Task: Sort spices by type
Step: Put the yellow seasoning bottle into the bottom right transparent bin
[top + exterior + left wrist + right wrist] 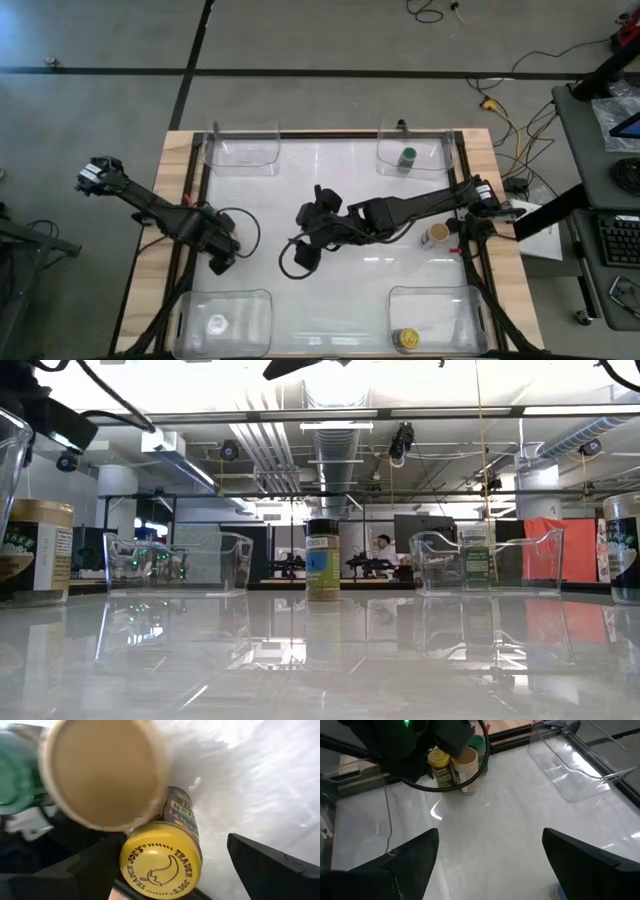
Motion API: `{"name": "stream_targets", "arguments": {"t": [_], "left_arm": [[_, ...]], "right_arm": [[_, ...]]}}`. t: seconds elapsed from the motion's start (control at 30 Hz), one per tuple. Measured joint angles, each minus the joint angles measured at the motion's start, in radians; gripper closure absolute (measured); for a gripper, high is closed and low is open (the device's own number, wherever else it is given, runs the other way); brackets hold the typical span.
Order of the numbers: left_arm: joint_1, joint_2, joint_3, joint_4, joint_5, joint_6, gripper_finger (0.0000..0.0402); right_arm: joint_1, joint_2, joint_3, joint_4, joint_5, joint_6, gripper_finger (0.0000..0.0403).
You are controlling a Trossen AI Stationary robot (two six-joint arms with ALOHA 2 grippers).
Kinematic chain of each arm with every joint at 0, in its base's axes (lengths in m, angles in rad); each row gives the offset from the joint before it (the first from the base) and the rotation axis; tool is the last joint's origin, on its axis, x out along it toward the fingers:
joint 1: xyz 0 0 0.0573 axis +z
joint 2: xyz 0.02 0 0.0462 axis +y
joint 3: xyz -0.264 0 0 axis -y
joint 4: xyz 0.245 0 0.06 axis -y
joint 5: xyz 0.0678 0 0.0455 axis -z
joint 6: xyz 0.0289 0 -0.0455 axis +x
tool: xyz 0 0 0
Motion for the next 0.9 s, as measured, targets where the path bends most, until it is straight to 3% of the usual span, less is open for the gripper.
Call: {"name": "stream_targets", "arguments": {"t": [0.33,0.63,0.9], "left_arm": [[-0.004,-0.005,0.003,0.091,0.036,0.03,0.0061],[-0.049,0.004,0.02,0.061,0.043,-0.105,0.0063],[-0.06,0.05,0.02,0.061,0.051,-0.127,0.0107]], "right_arm": [[0.0,0.0,0.0,-0.001,0.0,-0.019,0.0055],[0.0,0.0,0.0,-0.005,0.0,-0.017,0.0055],[-0.003,0.0,0.0,-0.005,0.0,-0.022,0.0055]]}}
